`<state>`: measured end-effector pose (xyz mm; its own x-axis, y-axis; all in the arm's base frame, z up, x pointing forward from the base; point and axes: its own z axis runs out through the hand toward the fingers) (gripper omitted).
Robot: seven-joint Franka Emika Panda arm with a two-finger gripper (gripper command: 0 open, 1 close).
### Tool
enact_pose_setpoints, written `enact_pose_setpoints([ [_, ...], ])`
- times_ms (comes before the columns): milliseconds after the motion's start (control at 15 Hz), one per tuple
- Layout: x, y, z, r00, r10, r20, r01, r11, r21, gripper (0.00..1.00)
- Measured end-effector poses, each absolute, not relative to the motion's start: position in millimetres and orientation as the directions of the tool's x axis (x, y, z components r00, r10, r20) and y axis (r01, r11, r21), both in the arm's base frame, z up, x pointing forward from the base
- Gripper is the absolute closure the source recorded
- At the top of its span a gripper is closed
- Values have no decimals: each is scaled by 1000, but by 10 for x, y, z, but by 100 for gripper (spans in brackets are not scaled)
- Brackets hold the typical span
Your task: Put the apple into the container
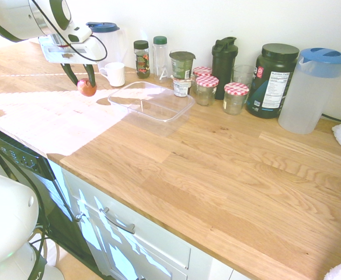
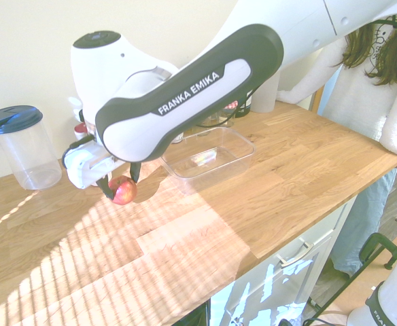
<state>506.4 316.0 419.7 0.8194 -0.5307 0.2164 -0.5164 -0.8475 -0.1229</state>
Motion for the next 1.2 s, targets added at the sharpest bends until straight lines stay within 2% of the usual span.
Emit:
enact_pose_setpoints([
  [267, 5389, 2423, 4802, 763, -607, 222, -581, -795, -177, 100],
  [533, 5412, 1580, 5161, 709, -674, 206, -654, -738, -166, 100],
  [867, 5181, 616, 4863, 652, -735, 185, -727, -676, -120, 100],
  [1200, 5022, 398, 4301, 631, -760, 158, -751, -649, -122, 100],
])
